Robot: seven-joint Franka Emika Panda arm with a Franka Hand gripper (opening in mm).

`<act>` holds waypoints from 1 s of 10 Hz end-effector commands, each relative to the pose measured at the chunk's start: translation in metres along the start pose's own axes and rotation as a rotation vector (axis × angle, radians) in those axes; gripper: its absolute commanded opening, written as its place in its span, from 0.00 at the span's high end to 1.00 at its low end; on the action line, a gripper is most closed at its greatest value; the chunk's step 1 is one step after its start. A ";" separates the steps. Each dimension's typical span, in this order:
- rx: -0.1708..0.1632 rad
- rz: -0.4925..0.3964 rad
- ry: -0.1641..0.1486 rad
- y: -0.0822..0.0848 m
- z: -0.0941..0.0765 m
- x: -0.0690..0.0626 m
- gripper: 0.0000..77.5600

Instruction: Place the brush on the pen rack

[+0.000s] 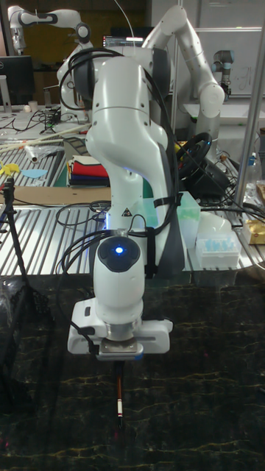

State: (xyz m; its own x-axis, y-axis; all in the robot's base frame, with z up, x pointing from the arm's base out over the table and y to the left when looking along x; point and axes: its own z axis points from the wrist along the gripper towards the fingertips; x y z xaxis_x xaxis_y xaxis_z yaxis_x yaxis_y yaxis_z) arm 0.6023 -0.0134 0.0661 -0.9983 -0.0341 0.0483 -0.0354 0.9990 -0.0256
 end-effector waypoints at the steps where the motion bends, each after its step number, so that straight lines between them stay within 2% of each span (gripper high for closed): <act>1: -0.001 0.000 -0.004 0.000 -0.001 -0.001 1.00; 6: 0.003 0.004 -0.002 -0.001 -0.003 -0.002 1.00; 7: 0.002 0.001 -0.001 -0.001 -0.003 -0.002 0.00; 10: 0.002 0.001 -0.001 -0.001 -0.003 -0.002 0.00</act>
State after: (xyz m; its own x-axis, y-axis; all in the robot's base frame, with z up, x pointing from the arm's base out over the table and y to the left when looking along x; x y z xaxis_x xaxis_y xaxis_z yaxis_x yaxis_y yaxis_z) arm 0.6031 -0.0141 0.0671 -0.9984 -0.0296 0.0491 -0.0310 0.9991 -0.0282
